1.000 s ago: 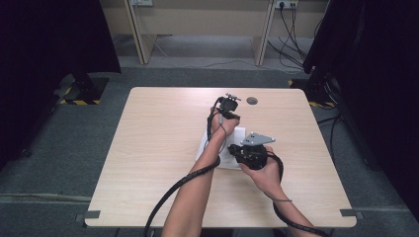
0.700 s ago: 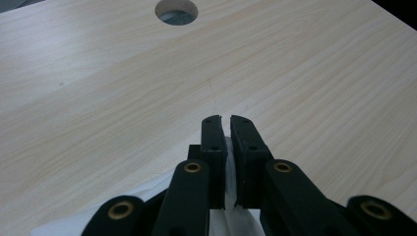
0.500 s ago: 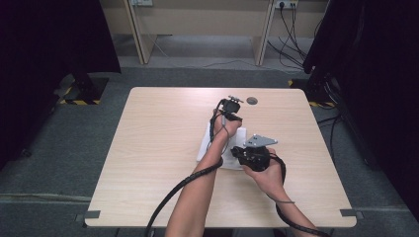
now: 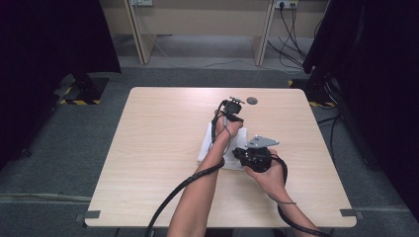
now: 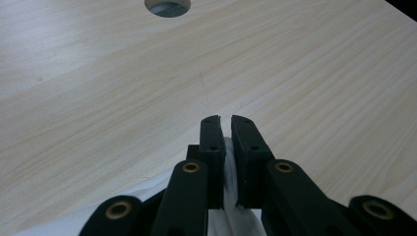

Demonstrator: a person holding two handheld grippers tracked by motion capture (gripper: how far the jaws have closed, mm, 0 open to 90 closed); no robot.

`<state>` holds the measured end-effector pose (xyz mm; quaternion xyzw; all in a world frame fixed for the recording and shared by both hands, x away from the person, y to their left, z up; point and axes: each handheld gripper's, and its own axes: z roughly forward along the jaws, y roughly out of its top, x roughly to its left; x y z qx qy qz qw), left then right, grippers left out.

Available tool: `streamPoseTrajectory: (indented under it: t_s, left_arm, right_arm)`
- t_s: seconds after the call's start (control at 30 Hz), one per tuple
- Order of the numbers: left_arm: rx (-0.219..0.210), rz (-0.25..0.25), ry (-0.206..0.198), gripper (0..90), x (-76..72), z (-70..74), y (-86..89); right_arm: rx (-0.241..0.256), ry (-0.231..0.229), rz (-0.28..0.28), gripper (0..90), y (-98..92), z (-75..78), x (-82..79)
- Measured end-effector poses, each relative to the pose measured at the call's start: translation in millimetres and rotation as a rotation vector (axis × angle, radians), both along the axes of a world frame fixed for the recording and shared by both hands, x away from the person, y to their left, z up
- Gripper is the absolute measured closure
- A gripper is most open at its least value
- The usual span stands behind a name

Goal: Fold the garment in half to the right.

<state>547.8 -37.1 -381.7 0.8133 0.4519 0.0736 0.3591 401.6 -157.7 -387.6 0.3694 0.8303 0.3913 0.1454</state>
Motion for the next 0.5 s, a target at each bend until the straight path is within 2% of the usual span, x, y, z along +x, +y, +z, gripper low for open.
streamPoseTrajectory:
  t_s: [0.5]
  left_arm:
    - [-0.008, 0.005, 0.009, 78.4, 0.2, -3.6, -4.2]
  right_arm:
    - [-0.009, 0.012, -0.008, 77.0, -6.3, -3.2, 0.0]
